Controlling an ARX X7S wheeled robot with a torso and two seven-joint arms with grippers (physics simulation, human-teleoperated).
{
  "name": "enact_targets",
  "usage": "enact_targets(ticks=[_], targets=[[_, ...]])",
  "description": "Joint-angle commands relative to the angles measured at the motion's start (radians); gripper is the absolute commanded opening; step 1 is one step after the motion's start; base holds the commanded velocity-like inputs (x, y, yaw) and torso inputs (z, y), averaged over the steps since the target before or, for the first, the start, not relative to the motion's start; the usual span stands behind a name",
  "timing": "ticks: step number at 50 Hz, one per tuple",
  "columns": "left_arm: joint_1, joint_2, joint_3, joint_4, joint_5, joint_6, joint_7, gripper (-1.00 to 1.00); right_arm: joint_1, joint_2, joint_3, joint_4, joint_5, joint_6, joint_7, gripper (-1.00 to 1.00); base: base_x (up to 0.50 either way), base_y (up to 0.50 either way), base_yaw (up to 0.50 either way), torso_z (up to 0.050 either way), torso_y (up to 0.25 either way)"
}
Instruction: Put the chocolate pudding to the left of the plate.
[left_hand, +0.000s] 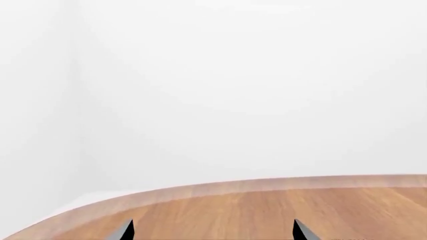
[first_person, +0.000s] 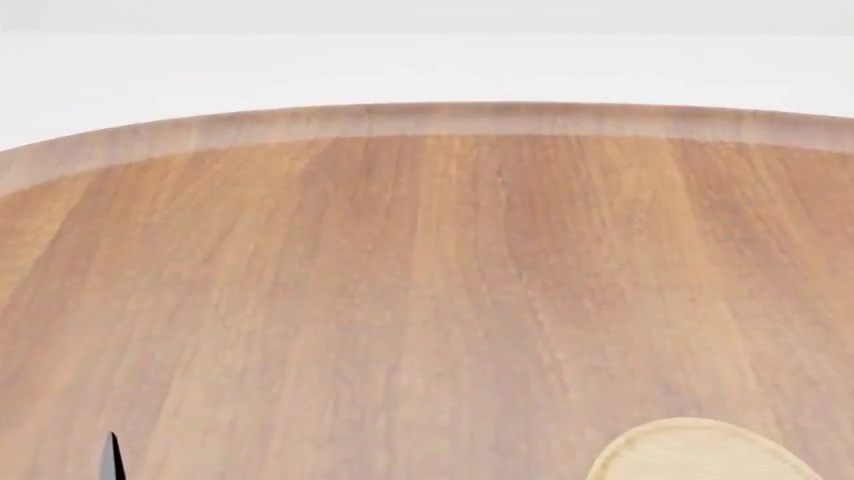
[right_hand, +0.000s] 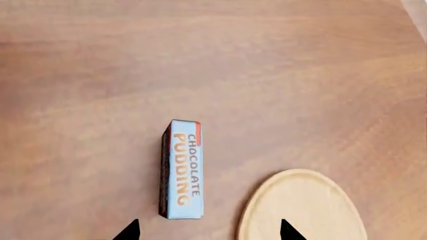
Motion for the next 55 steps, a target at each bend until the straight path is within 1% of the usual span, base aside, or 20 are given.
enact_targets(ticks=[1,13,24,42,55], targets=[[-0.003,-0.001,0.008,-0.005,0.003,-0.001,-0.003,1.00,0.100,-0.050,-0.128,0.089,-0.076,-0.042,-0.035,1.00,0.00,0.00,0.00,0.000,0.000],[-0.003,-0.004,0.012,-0.007,0.004,0.001,-0.007,1.00,0.177,-0.100,-0.235,0.131,-0.143,-0.048,-0.072,1.00,0.00,0.00,0.00,0.000,0.000],[-0.006,-0.005,0.020,-0.019,0.005,0.009,-0.009,1.00,0.207,-0.128,-0.262,0.164,-0.159,-0.061,-0.085,1.00,0.00,0.00,0.00,0.000,0.000],[-0.010,-0.007,0.032,-0.024,0.008,0.009,-0.013,1.00,0.252,-0.206,-0.344,0.242,-0.218,-0.092,-0.092,1.00,0.00,0.00,0.00,0.000,0.000],[-0.012,-0.008,0.040,-0.031,0.011,0.011,-0.016,1.00,0.260,-0.240,-0.362,0.261,-0.221,-0.125,-0.094,1.00,0.00,0.00,0.00,0.000,0.000]])
